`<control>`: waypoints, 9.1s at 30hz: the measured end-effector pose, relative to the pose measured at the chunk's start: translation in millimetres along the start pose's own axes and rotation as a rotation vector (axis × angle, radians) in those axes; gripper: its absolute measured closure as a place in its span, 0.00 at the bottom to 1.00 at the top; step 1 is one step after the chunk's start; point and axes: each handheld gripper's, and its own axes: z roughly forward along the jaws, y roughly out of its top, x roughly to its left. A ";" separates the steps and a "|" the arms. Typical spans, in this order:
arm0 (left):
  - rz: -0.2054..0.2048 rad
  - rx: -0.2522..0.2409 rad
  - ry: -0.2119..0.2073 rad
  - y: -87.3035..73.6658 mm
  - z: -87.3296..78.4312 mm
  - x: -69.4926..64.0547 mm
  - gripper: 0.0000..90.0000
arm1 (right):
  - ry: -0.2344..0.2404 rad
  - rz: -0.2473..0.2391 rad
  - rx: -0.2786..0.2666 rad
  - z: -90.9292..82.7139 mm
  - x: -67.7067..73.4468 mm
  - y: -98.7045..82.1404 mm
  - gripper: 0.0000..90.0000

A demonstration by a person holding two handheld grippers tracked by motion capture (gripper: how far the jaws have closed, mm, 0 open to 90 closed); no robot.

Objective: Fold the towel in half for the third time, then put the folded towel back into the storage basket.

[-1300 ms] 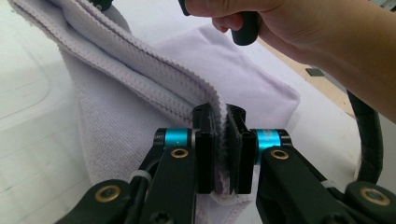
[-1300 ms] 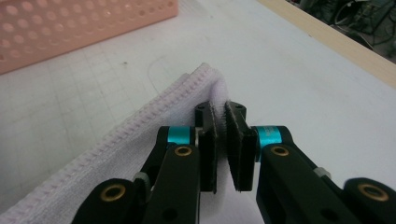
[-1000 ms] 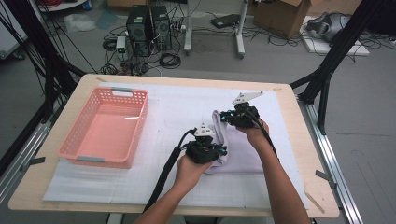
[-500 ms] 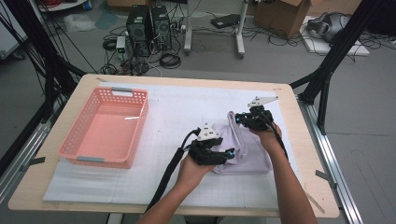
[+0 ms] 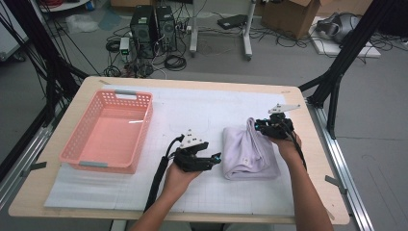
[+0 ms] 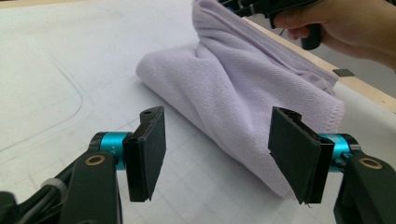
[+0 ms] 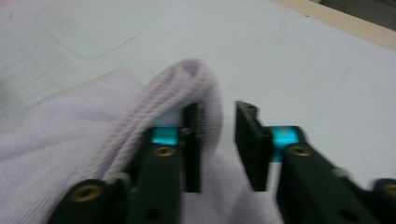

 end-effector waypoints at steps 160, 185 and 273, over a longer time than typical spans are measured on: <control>-0.087 -0.145 0.052 -38.8 -58.3 44.0 0.24 | -0.139 0.120 0.033 -63.8 41.8 -89.5 0.60; -0.054 -0.178 0.041 -39.4 -53.5 44.8 0.21 | -0.140 0.124 -0.118 -132.3 41.3 -121.0 0.22; -0.307 0.131 -0.050 -2.3 96.7 0.2 0.70 | -0.108 0.117 -0.073 -115.8 43.6 -119.6 0.22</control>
